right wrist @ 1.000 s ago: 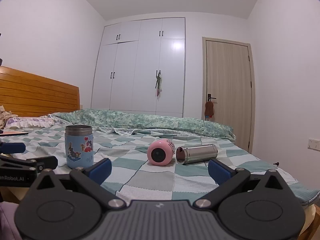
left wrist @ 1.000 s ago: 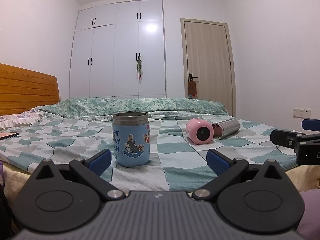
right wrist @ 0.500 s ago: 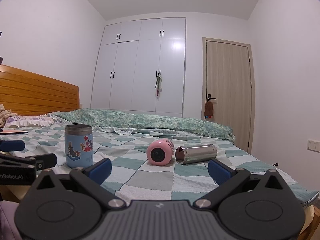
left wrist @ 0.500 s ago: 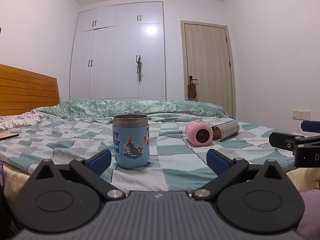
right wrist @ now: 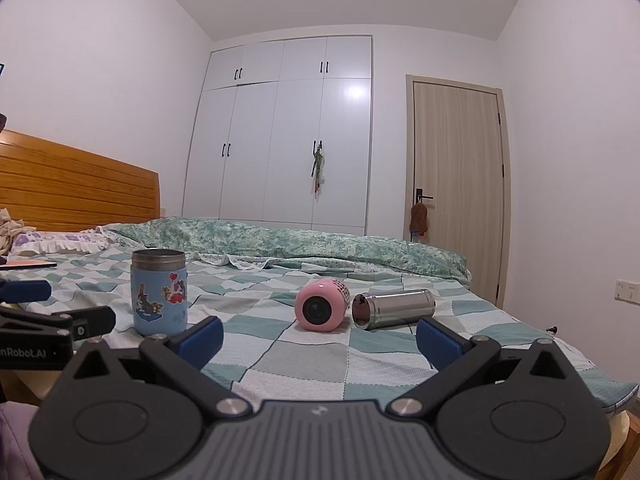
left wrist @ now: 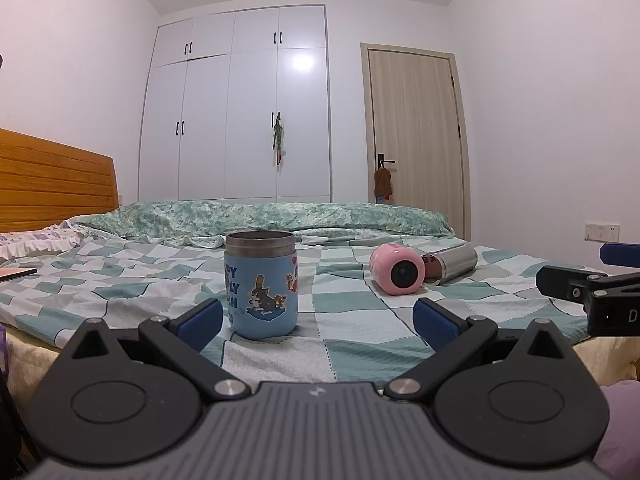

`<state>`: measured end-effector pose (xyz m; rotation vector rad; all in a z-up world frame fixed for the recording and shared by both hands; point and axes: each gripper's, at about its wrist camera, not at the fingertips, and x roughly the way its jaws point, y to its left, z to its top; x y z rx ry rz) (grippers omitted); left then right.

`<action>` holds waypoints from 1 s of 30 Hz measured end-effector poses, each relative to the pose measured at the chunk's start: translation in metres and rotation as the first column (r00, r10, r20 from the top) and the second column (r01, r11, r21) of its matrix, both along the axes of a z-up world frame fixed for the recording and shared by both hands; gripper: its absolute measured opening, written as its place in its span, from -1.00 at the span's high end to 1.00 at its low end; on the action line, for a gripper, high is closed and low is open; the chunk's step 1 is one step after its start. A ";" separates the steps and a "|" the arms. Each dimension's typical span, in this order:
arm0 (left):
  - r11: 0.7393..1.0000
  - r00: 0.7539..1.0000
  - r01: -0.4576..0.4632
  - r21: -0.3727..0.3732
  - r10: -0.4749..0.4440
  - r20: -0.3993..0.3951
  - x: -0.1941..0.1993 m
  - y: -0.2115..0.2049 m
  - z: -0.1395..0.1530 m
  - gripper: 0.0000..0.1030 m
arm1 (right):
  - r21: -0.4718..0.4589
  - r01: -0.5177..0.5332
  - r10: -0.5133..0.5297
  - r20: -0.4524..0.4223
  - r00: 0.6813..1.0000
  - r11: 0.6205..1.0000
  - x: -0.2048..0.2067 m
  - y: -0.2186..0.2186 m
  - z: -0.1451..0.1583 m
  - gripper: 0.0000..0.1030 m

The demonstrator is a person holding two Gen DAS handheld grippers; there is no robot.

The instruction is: Flip cup upright

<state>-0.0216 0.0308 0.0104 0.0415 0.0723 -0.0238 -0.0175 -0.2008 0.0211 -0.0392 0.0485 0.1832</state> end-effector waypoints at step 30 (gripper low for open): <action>1.000 1.000 0.006 -0.010 -0.006 0.003 -0.001 0.002 0.002 -1.00 | -0.001 0.000 0.000 0.000 1.000 1.000 0.000 0.000 0.000 -1.00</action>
